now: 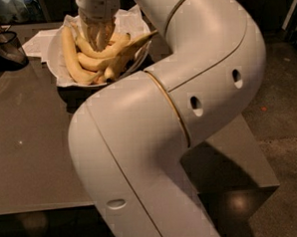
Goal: Pick banana from white bowl
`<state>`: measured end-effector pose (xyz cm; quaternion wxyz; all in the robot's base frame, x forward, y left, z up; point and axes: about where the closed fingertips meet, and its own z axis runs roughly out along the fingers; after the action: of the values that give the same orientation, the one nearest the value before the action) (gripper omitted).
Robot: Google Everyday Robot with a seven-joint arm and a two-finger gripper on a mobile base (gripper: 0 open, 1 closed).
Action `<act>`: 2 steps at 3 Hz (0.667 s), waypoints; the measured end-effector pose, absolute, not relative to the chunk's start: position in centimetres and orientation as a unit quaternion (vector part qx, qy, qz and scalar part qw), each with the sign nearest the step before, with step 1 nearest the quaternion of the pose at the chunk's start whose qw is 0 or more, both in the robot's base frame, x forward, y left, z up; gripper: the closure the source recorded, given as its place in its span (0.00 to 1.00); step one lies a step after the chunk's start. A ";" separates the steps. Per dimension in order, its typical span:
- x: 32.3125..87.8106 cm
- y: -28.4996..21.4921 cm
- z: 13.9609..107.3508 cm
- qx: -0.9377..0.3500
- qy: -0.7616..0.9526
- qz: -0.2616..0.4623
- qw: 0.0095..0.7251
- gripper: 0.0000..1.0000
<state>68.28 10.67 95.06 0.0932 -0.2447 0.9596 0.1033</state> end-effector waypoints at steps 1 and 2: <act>67.0 10.1 94.0 -0.163 0.980 0.092 0.069 1.00; 65.4 9.9 92.7 -0.109 0.990 0.084 0.045 1.00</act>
Offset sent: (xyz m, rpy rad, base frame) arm -0.0764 -0.0157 -0.0443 -0.0910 0.2151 -0.3966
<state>65.38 9.88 92.66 0.0448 -0.1087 0.9895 0.0837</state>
